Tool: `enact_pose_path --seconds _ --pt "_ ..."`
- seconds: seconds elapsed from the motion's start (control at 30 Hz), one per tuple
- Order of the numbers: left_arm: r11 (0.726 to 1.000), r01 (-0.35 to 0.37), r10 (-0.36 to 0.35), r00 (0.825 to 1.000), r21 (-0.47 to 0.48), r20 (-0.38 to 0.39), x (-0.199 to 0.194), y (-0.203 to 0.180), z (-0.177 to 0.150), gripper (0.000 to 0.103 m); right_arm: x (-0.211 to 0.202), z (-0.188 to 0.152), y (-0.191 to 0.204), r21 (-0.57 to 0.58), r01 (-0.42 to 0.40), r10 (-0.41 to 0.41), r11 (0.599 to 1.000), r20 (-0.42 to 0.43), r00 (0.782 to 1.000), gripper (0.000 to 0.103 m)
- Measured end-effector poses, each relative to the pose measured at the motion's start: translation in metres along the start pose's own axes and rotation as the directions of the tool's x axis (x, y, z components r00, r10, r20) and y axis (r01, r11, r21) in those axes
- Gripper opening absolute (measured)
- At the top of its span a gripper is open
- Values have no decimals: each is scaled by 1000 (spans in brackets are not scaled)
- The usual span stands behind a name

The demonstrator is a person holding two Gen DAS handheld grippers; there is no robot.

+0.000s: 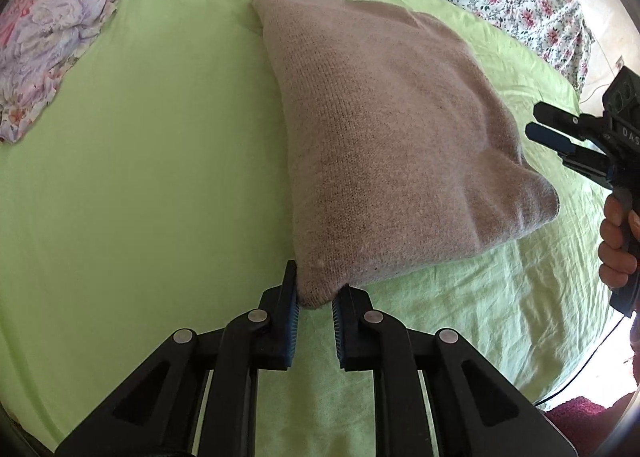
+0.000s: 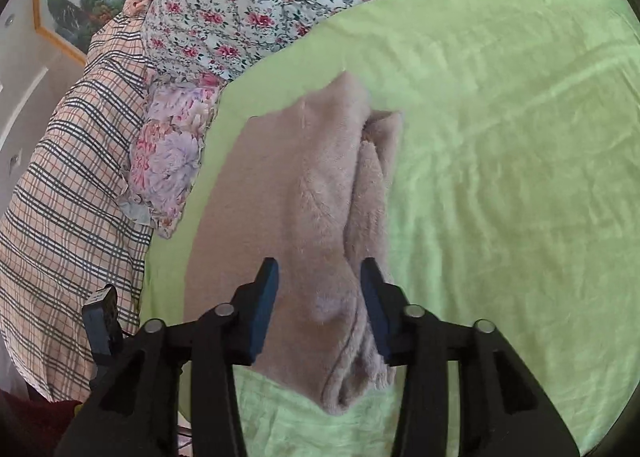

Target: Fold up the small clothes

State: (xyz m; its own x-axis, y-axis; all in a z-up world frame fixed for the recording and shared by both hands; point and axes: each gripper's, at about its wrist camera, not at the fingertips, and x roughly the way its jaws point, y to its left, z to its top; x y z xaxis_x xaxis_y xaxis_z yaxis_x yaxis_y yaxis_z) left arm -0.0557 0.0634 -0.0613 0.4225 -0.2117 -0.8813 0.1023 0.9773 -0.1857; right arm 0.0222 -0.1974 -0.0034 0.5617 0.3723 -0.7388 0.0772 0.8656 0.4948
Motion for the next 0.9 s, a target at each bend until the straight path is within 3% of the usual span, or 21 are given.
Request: enact_pose_path --seconds 0.2,0.27,0.3,0.33,0.47,0.53,0.67,0.77,0.9 --pt "1000 2 -2 1000 -6 -9 1 -1 2 14 30 14 0 -15 19 -20 1000 -27 999 43" --pt "1000 0 0 1000 -4 -13 2 -1 3 14 36 16 3 -26 4 -5 1000 -44 999 33" --pt "1000 0 0 1000 -8 -16 3 0 3 14 38 17 5 -39 7 -10 999 -63 998 20" --pt "1000 3 -4 1000 -14 -18 4 0 4 14 36 18 8 -44 2 -5 999 -65 998 14" --pt "998 35 -36 999 -48 -17 5 7 6 12 -21 28 29 -79 -134 142 988 102 985 13" --pt "996 58 -60 998 -71 -20 7 10 6 10 -22 28 27 -100 -76 85 992 88 992 13" --pt "993 70 -76 996 -97 -55 18 12 7 8 31 11 -19 -33 81 -83 996 -61 995 12" --pt "992 79 -85 994 -102 -64 20 12 9 8 38 2 -31 14 84 -83 996 -52 995 12" --pt "992 83 -91 993 -99 -74 21 12 7 8 38 3 -27 -9 107 -108 994 -49 993 12"
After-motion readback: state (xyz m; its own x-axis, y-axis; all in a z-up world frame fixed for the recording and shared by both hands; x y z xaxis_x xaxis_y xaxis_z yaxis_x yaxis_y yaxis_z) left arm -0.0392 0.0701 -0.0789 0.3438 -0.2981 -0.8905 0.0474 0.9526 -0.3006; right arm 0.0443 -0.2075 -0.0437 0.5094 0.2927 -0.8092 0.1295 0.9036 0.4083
